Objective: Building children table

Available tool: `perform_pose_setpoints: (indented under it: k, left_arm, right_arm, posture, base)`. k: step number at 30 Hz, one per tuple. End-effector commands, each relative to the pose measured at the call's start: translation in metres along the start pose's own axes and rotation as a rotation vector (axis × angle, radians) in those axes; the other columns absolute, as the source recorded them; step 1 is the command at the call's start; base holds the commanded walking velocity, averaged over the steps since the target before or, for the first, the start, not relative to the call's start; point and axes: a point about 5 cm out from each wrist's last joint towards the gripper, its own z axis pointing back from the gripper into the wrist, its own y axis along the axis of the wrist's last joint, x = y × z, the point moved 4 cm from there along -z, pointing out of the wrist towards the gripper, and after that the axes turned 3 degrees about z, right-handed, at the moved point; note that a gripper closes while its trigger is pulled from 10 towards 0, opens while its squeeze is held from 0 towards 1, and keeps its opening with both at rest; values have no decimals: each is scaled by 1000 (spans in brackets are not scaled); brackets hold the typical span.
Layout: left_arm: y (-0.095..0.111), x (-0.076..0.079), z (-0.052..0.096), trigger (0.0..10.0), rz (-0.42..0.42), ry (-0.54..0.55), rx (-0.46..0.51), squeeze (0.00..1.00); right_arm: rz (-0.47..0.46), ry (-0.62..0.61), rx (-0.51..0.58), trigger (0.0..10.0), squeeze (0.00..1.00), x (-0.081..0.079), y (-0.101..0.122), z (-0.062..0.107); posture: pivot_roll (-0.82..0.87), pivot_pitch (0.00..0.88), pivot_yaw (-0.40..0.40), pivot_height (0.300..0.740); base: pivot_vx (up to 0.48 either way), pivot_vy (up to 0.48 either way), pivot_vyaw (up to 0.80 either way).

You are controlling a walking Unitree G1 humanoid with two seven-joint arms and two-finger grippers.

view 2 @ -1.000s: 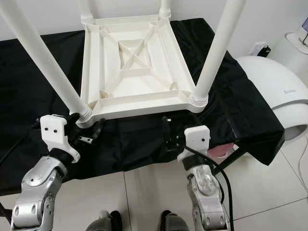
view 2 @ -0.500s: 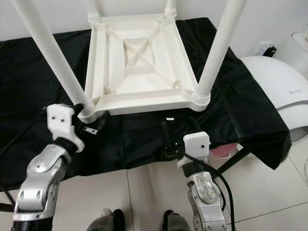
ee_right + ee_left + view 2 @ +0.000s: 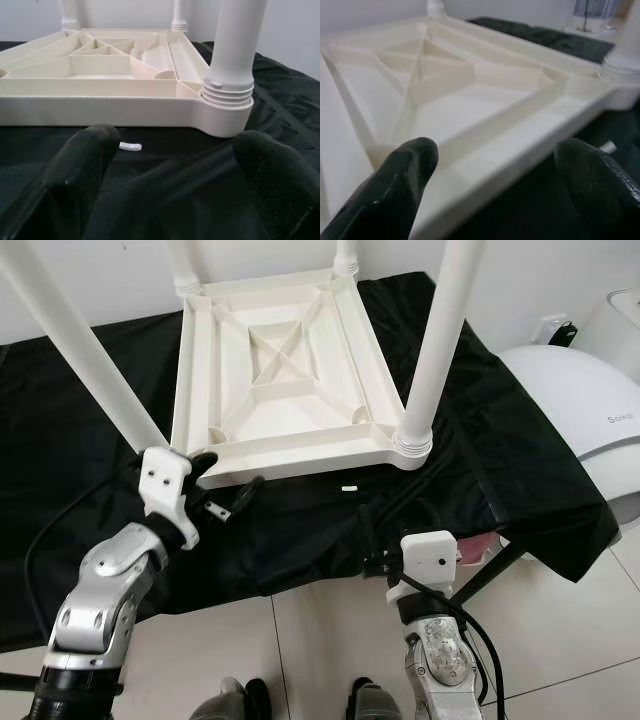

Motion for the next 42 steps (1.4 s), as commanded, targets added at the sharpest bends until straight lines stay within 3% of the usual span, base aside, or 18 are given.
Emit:
perform_pose_setpoints:
  k: [1,3,12,21,30,34,42]
  left_arm:
    - [-4,-5,0,10000,9,32,0,0]
    - [6,-12,-20,10000,-1,48,16,0]
    - [16,-17,-58,10000,-2,57,-13,0]
    - [15,-15,-79,10000,-26,51,-56,0]
    - [37,-29,-111,10000,-50,139,-61,0]
    - [38,-30,-113,10000,-49,141,-59,0]
    - [57,-51,-122,10000,-50,235,-81,0]
  right_arm:
    - [1,-4,-5,10000,0,-1,0,3]
    - [2,-7,-4,10000,0,-1,1,3]
    - [3,-25,6,10000,0,-2,8,7]
    - [-6,-27,20,10000,0,-7,13,6]
    - [-25,-5,45,10000,0,-15,22,0]
    - [-25,-5,46,10000,0,-15,23,0]
    - [-51,2,47,10000,0,-26,35,10]
  posture:
    - [-163,213,123,740]
    - [-176,217,127,740]
    - [-207,235,149,740]
    - [-210,236,150,740]
    - [-214,253,139,740]
    - [-214,253,139,740]
    - [-236,331,150,740]
  base:
    - [0,0,0]
    - [0,0,0]
    - [0,0,0]
    - [0,0,0]
    - [0,0,0]
    - [0,0,0]
    - [0,0,0]
